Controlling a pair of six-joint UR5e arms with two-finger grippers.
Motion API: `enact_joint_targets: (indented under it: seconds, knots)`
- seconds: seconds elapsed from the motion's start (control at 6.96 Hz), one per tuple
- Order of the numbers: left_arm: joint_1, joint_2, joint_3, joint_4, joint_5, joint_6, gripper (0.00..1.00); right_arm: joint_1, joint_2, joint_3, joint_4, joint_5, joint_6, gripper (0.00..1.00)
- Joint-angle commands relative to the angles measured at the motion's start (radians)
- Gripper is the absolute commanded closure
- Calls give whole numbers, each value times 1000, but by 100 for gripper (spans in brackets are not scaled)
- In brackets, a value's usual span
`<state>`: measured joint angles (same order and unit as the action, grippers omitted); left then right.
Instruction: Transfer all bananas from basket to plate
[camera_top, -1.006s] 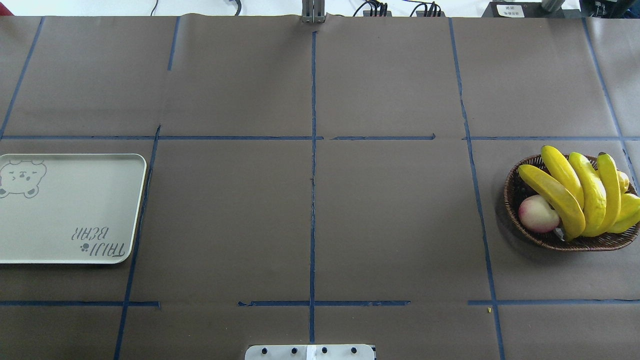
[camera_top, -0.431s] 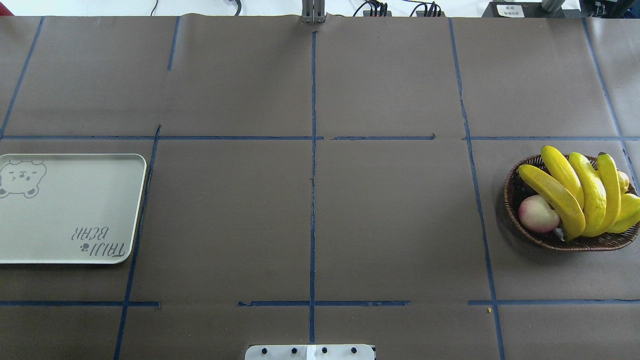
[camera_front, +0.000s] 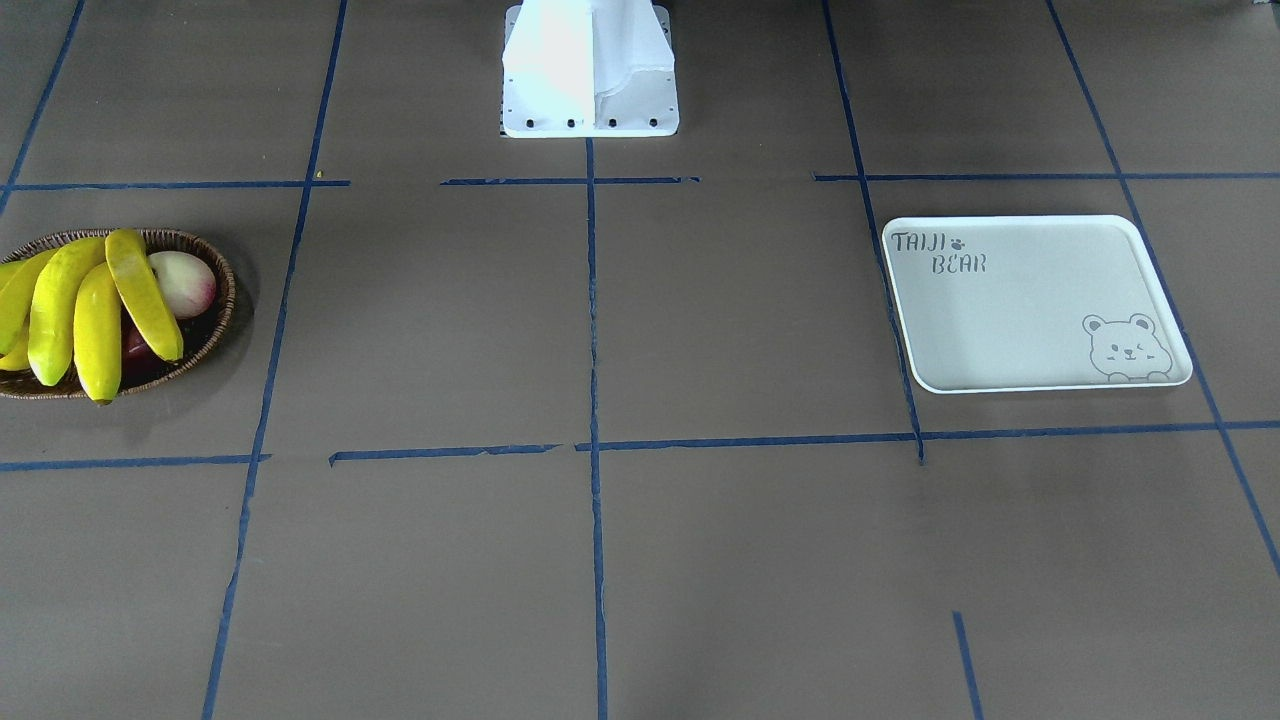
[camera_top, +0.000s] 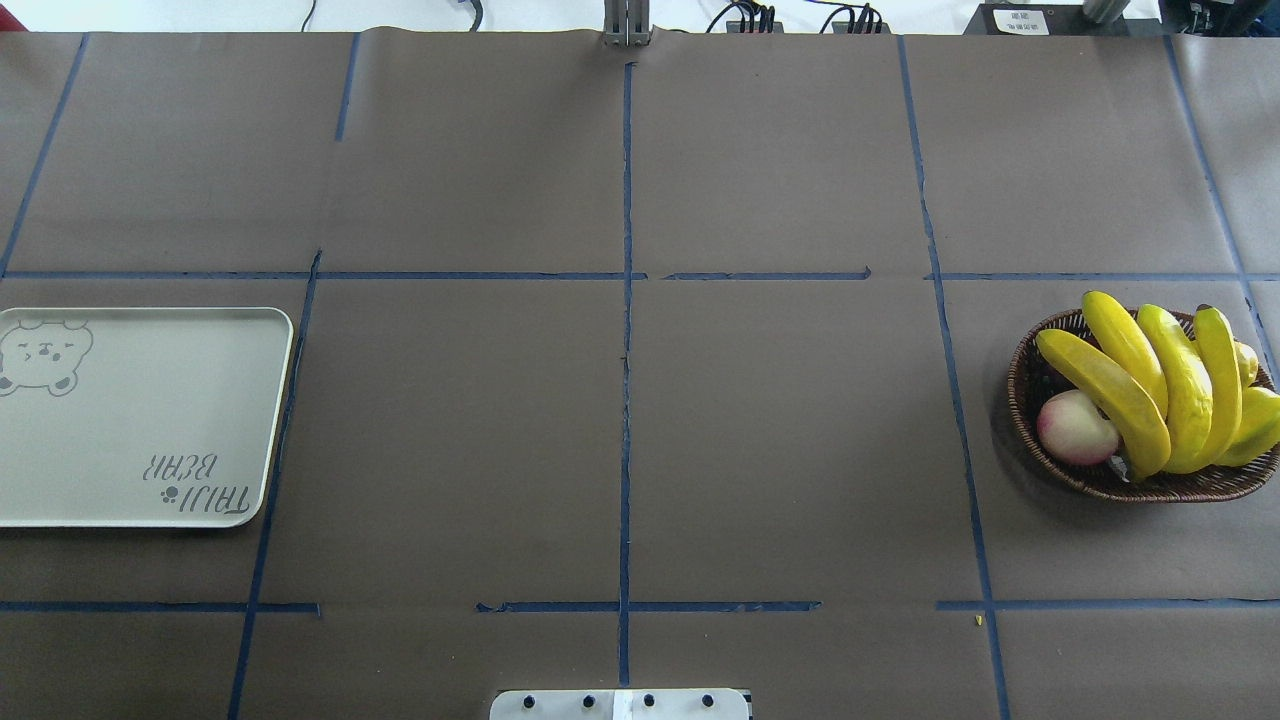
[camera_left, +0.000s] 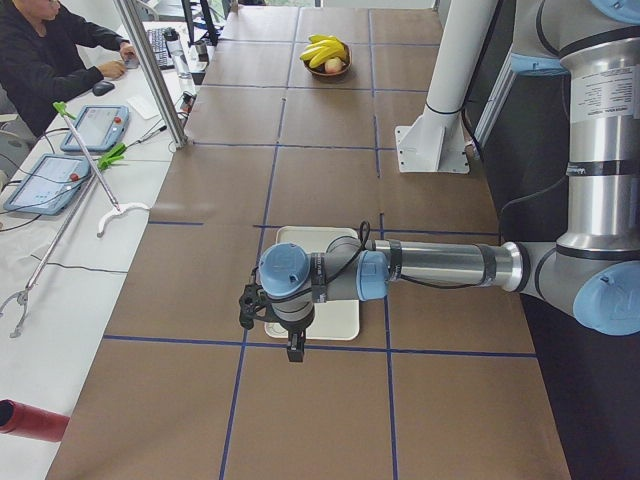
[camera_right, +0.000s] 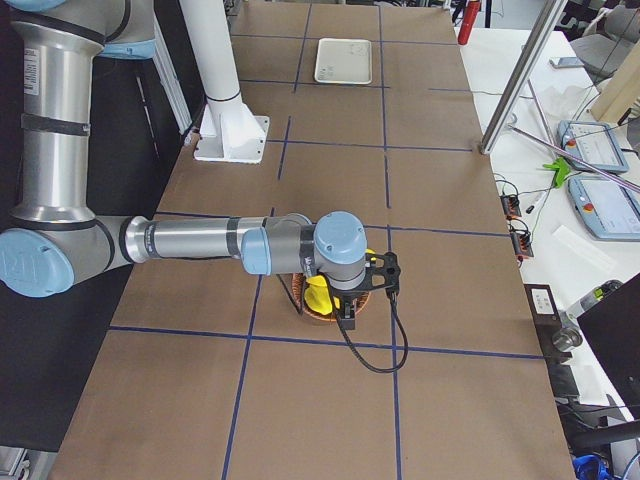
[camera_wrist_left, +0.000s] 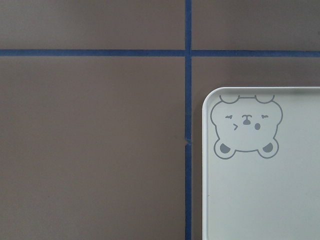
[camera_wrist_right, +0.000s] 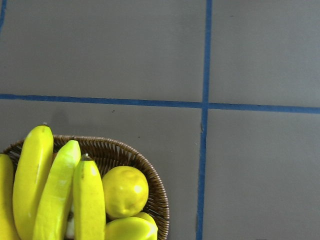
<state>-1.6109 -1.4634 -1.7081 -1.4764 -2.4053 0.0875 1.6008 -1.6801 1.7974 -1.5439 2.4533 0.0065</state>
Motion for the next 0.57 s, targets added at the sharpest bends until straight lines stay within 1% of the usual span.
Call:
enact_joint_targets:
  seconds: [0.0, 0.14, 0.29, 0.43]
  knots:
    - [0, 0, -8, 1, 0, 0, 0, -214, 31, 70, 63, -50, 104, 0]
    - [-1, 2, -13, 1, 0, 0, 0, -331, 42, 117, 187, -118, 292, 0]
    - [-1, 3, -15, -1, 0, 0, 0, -384, 2, 122, 320, -126, 356, 0]
    - [-1, 3, -9, -1, 0, 2, 0, -462, -33, 120, 397, -141, 366, 0]
